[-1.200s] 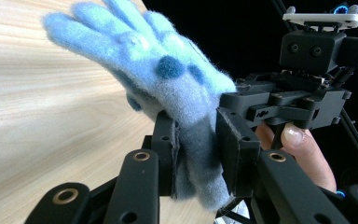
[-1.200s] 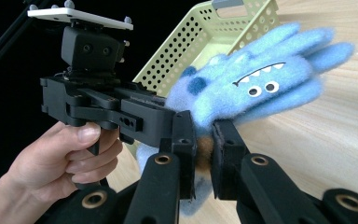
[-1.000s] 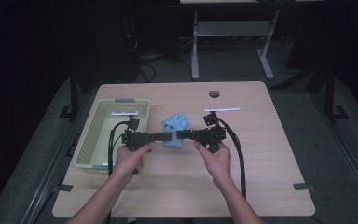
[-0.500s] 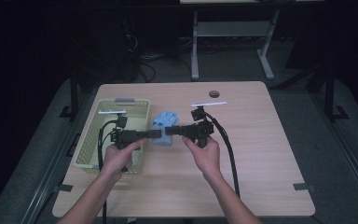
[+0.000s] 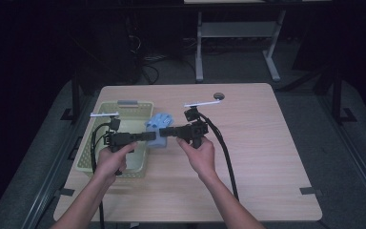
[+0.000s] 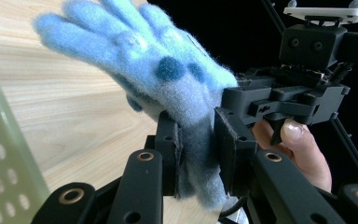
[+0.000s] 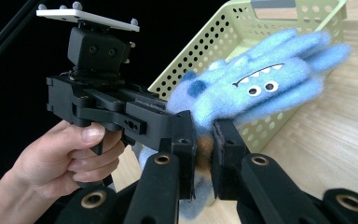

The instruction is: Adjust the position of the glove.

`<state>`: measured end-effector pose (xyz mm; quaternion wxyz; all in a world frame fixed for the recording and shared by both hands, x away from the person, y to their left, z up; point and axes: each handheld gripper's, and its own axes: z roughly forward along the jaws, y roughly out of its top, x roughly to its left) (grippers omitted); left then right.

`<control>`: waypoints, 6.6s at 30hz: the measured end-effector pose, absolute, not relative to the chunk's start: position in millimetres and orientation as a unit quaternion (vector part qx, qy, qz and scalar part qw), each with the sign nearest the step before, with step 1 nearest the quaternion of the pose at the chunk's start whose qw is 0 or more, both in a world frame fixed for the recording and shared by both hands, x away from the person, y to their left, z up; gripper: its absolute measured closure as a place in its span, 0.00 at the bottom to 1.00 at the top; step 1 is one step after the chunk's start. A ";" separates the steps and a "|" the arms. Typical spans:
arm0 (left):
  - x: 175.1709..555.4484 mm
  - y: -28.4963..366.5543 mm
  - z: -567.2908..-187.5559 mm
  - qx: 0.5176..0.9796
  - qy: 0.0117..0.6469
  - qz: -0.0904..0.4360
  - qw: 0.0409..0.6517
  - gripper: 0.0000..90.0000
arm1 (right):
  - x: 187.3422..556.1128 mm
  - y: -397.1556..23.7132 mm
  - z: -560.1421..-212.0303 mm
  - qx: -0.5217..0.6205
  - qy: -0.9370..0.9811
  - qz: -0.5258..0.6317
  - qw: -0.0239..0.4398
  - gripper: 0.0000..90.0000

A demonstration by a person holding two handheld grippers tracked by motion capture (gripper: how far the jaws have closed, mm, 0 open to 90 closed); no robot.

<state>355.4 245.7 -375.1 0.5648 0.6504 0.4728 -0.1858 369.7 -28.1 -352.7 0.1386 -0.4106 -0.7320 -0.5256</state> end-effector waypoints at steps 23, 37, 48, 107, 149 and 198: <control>357.0 281.1 -380.2 0.639 0.490 -0.176 0.566 0.81 | 385.3 8.5 -357.0 -0.399 -0.739 -0.519 0.158 0.90; 357.4 299.9 -383.2 0.634 0.500 -0.173 0.564 0.81 | 392.7 28.3 -361.7 -0.396 -0.741 -0.514 0.171 0.90; 360.3 312.7 -384.7 0.637 0.510 -0.166 0.554 0.82 | 400.3 41.0 -369.6 -0.397 -0.738 -0.513 0.186 0.89; 362.5 354.4 -408.5 0.661 0.580 -0.113 0.463 0.84 | 415.7 69.4 -402.7 -0.415 -0.745 -0.480 0.209 0.75; 391.5 331.1 -401.2 0.710 0.638 0.002 0.299 0.60 | 404.2 39.6 -392.2 -0.417 -0.738 -0.495 0.193 0.69; 385.3 272.3 -366.8 0.720 0.561 -0.015 0.409 0.51 | 400.5 -50.3 -372.6 -0.456 -0.725 -0.500 0.130 0.59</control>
